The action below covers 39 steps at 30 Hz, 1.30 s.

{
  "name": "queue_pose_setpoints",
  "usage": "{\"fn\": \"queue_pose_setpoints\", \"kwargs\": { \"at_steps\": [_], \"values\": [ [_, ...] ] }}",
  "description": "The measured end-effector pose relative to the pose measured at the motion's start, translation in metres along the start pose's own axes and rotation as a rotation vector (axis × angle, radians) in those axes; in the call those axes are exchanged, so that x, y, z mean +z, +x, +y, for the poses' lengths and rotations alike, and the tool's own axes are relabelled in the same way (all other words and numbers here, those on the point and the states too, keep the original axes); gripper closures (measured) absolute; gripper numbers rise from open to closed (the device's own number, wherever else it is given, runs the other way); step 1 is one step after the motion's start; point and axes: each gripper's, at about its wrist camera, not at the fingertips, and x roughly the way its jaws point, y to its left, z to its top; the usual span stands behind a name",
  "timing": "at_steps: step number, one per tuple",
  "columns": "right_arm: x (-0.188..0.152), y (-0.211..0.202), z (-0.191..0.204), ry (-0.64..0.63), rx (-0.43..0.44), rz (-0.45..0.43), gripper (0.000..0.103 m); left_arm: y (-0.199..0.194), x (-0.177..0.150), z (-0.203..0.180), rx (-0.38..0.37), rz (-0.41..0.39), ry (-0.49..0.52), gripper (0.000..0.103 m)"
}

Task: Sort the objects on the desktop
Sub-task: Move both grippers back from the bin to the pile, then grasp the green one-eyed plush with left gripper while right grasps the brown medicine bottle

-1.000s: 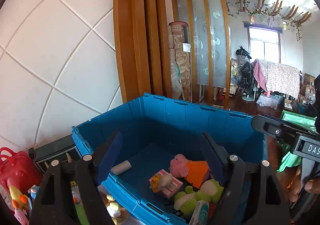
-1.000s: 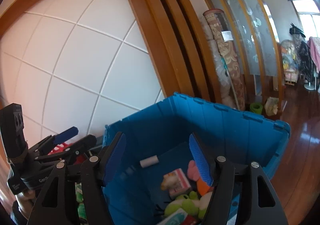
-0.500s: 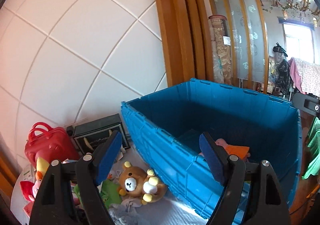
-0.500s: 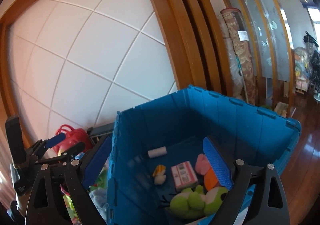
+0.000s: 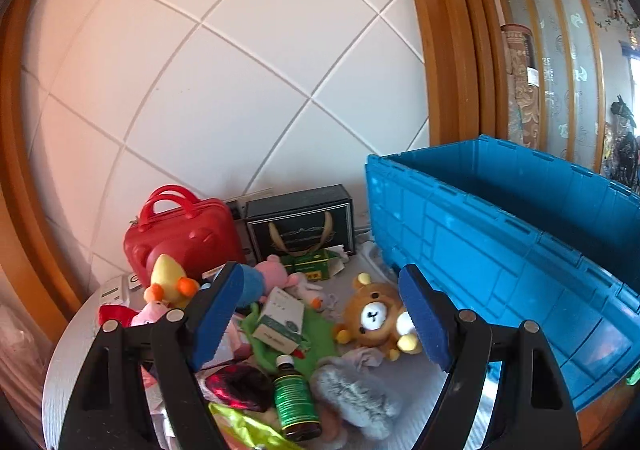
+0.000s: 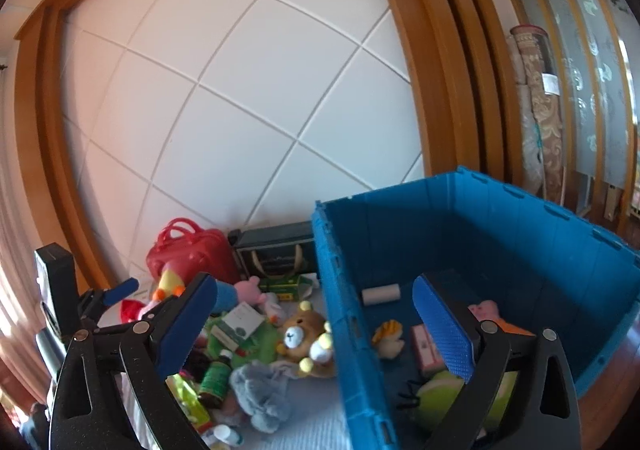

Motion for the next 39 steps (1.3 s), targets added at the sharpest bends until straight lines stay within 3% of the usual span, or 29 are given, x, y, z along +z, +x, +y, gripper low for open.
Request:
{"fn": "queue_pose_setpoints", "kwargs": {
  "at_steps": [10, 15, 20, 25, 29, 35, 39],
  "values": [
    [-0.034, 0.046, 0.105, -0.012, 0.094, 0.104, 0.003, -0.010, -0.053, 0.127, 0.130, 0.075, 0.013, 0.023],
    [-0.066, 0.069, 0.136, 0.010, 0.117, 0.170, 0.003, -0.007, -0.091, 0.195, 0.199, 0.153, -0.016, 0.023],
    [-0.090, 0.099, 0.155, -0.004, 0.137, 0.259, 0.003, -0.005, -0.123, 0.227, 0.234, 0.216, -0.048, 0.023],
    [-0.120, 0.146, 0.159, -0.046, 0.150, 0.388, 0.004, 0.004, -0.153, 0.215, 0.148, 0.277, -0.098, 0.023],
    [-0.148, 0.181, 0.158, -0.069, 0.169, 0.519, 0.016, 0.016, -0.169, 0.176, 0.062, 0.317, -0.052, 0.023],
    [-0.187, 0.232, 0.161, -0.099, 0.201, 0.671, 0.020, 0.042, -0.202, 0.119, -0.110, 0.430, -0.023, 0.023],
    [-0.214, 0.269, 0.165, -0.092, 0.199, 0.768, 0.035, 0.058, -0.214, 0.097, -0.164, 0.468, -0.022, 0.023]
  ]
}}
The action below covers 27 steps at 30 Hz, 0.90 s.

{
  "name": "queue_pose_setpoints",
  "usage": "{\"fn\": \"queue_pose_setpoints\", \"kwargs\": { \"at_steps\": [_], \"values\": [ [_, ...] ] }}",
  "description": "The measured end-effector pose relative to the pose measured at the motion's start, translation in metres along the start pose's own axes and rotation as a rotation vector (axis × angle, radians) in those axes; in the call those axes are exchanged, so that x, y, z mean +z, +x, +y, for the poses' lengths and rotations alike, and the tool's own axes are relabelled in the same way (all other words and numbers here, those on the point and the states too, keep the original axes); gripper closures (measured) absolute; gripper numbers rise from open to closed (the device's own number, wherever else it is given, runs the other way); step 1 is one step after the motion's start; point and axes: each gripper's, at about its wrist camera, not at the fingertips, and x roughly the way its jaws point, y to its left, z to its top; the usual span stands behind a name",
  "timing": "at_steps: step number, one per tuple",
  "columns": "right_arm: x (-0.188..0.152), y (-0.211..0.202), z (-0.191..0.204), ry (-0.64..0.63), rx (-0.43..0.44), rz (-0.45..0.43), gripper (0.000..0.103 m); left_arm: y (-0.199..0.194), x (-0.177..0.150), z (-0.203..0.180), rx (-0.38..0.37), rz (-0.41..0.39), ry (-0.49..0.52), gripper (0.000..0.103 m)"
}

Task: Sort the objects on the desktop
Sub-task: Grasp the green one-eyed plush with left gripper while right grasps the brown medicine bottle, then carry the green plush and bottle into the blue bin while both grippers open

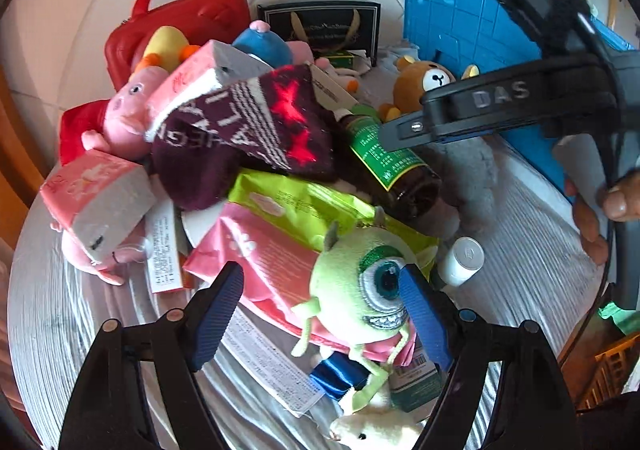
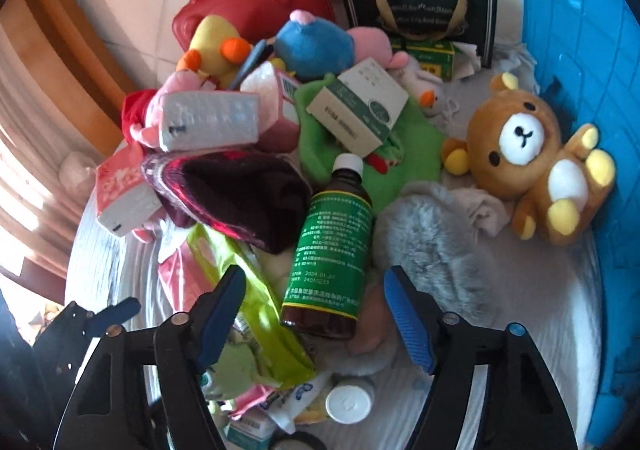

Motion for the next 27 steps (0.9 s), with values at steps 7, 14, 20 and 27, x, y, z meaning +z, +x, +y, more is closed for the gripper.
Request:
{"fn": "queue_pose_setpoints", "kwargs": {
  "at_steps": [7, 14, 20, 27],
  "values": [
    [0.006, 0.063, -0.010, 0.044, -0.014, 0.139, 0.048, 0.030, 0.012, -0.001, -0.108, 0.036, -0.028, 0.023],
    [0.019, 0.077, -0.013, 0.062, -0.022, 0.129, 0.050, 0.053, 0.013, -0.004, -0.171, 0.083, 0.004, 0.049],
    [0.007, 0.046, -0.012, 0.077, 0.020, 0.063, 0.051, 0.033, 0.009, 0.006, -0.206, 0.077, 0.028, 0.051],
    [0.002, -0.004, -0.003, 0.121, 0.079, -0.055, 0.052, -0.011, 0.021, 0.021, -0.193, 0.003, 0.041, 0.051]
  ]
}}
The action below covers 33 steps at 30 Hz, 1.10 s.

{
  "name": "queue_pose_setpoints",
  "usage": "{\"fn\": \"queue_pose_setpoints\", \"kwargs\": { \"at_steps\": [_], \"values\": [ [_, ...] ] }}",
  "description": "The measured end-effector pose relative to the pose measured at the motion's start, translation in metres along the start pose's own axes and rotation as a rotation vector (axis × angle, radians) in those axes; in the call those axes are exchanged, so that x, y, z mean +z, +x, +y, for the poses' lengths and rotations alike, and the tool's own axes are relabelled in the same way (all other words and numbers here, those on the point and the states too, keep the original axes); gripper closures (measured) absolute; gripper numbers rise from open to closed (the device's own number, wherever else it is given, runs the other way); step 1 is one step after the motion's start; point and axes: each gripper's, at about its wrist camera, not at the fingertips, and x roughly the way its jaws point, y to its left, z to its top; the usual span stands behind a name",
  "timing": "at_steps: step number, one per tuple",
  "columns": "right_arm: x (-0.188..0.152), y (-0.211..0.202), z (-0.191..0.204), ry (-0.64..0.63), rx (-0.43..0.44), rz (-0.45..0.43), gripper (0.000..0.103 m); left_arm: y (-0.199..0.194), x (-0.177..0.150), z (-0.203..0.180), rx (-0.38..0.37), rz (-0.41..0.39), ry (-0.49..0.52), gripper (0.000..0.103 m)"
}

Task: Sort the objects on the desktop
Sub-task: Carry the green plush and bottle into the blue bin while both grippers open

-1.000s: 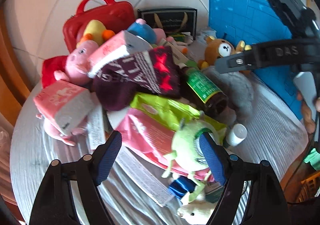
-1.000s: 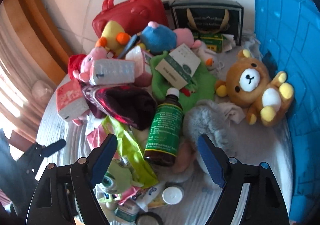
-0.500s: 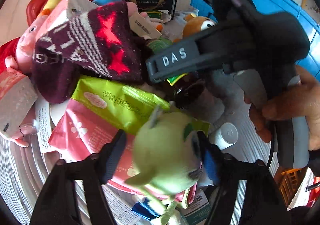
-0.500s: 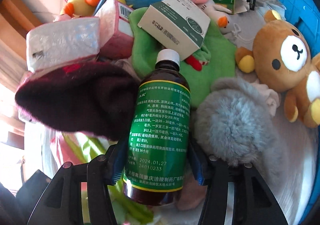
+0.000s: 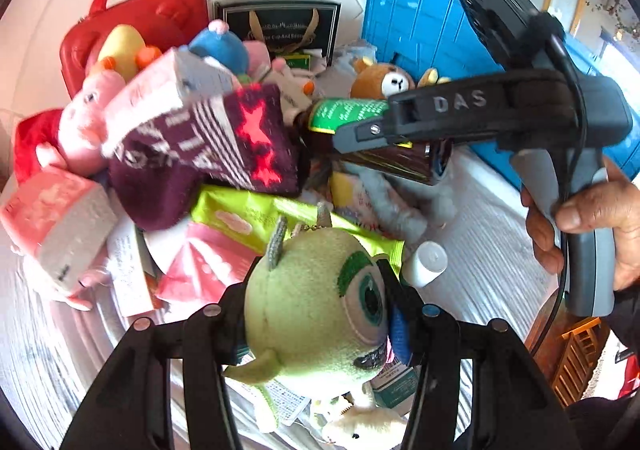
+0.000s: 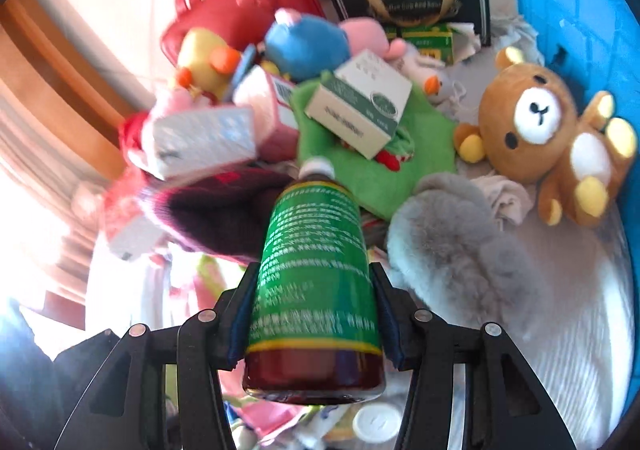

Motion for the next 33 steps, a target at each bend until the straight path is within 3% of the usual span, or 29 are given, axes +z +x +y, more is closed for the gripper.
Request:
{"fn": "queue_pose_setpoints", "kwargs": {
  "at_steps": [7, 12, 15, 19, 24, 29, 33],
  "values": [
    [-0.001, -0.056, 0.015, 0.041, 0.045, -0.144, 0.052, -0.029, 0.023, 0.005, -0.007, -0.078, 0.036, 0.051],
    [-0.002, -0.122, 0.033, 0.043, 0.047, -0.313, 0.052, -0.058, 0.046, -0.012, -0.053, -0.165, 0.130, 0.051],
    [-0.005, -0.173, 0.038, 0.042, 0.026, -0.431, 0.052, -0.072, 0.080, -0.032, -0.111, -0.245, 0.198, 0.051],
    [-0.020, -0.249, 0.035, 0.026, -0.047, -0.598, 0.052, -0.087, 0.119, -0.078, -0.168, -0.341, 0.280, 0.051],
    [-0.035, -0.335, 0.001, 0.038, -0.192, -0.772, 0.052, -0.101, 0.165, -0.163, -0.228, -0.440, 0.385, 0.051],
    [-0.043, -0.392, -0.063, 0.106, -0.304, -0.841, 0.052, -0.090, 0.209, -0.250, -0.279, -0.485, 0.443, 0.051],
    [-0.047, -0.422, -0.119, 0.176, -0.331, -0.870, 0.052, -0.073, 0.236, -0.308, -0.259, -0.485, 0.458, 0.050]
  ]
}}
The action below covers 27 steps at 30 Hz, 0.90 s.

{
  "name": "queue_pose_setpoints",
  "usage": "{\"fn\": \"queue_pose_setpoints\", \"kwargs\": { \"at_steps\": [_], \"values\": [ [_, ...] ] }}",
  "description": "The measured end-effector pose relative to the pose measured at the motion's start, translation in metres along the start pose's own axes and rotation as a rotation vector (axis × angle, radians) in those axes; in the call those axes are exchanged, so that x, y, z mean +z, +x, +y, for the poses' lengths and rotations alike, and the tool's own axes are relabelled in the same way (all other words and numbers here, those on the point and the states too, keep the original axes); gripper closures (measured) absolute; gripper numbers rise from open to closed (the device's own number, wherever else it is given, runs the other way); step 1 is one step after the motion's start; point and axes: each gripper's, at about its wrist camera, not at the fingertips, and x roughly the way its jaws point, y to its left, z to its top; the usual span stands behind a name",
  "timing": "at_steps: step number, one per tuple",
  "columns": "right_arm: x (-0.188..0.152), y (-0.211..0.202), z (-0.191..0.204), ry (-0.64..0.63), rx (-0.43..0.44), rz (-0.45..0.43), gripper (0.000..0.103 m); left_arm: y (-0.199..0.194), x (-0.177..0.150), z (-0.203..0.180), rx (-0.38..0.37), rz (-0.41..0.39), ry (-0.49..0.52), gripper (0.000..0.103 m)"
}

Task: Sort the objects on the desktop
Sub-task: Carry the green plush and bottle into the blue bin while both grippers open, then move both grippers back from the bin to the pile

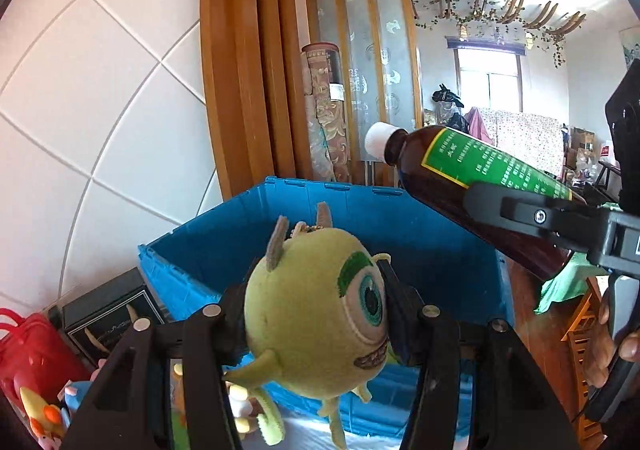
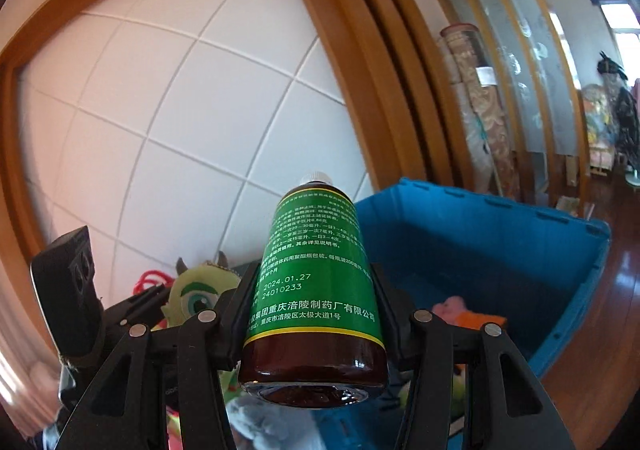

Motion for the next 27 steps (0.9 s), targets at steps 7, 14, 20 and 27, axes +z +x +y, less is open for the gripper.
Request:
{"fn": "queue_pose_setpoints", "kwargs": {
  "at_steps": [7, 14, 20, 27],
  "values": [
    [0.026, 0.017, -0.076, 0.082, -0.099, 0.004, 0.030, 0.052, 0.041, -0.038, 0.275, 0.049, 0.080, 0.023],
    [0.017, 0.005, -0.102, 0.105, -0.067, 0.006, 0.020, 0.054, 0.039, -0.025, 0.317, 0.058, 0.021, 0.022],
    [0.002, 0.004, -0.099, 0.083, -0.046, 0.029, 0.015, 0.047, 0.019, -0.024, 0.421, 0.065, 0.027, 0.022],
    [-0.006, 0.013, -0.087, 0.055, -0.011, 0.068, 0.012, 0.029, -0.002, -0.010, 0.517, 0.070, -0.019, 0.022]
  ]
}}
